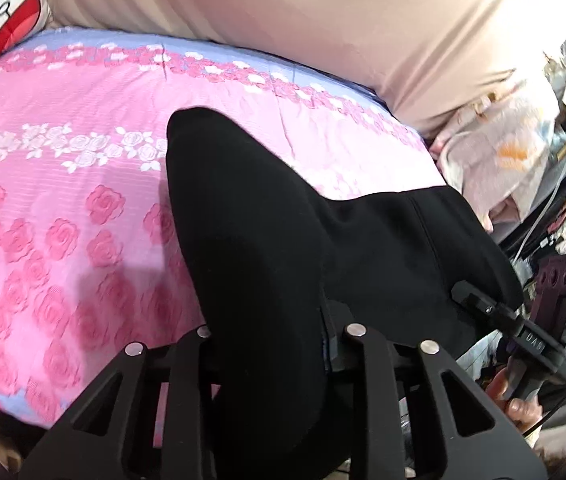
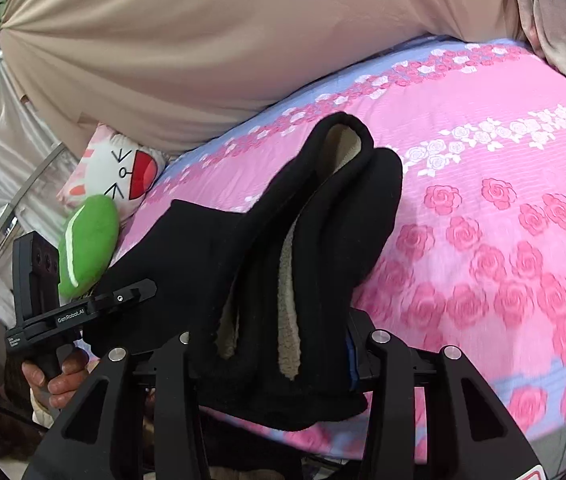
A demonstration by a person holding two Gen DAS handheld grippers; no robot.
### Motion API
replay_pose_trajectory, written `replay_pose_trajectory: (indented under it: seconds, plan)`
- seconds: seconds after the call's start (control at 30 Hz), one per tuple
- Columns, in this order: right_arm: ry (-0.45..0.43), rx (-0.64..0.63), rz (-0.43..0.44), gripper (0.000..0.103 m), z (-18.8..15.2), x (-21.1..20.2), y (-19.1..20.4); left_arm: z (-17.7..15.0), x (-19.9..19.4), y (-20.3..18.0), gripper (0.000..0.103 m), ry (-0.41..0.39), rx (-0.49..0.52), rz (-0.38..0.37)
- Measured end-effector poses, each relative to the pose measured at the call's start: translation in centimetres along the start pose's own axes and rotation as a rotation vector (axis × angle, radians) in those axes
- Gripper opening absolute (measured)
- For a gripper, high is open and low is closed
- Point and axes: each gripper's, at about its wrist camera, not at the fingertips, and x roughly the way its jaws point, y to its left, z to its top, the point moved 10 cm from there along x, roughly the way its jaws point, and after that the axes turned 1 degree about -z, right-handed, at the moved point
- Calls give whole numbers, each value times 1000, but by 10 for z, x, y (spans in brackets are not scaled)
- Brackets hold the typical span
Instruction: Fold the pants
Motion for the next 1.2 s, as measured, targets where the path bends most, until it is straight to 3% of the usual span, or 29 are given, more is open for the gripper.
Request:
replay_pose_trajectory:
  seconds: [0.17, 0.37, 0.93, 1.2]
  plan:
    - [-37, -56, 10, 41, -2, -23, 28, 1, -33, -16, 23, -57, 47, -14]
    - [-123, -115, 40, 41, 23, -48, 57, 36, -75, -35, 23, -182, 106, -14]
    - [-493, -344, 122, 41, 168, -119, 148, 173, -192, -101, 23, -622, 313, 19]
    - [-607, -384, 151, 41, 237, -117, 167, 235, -207, -108, 23, -750, 356, 42]
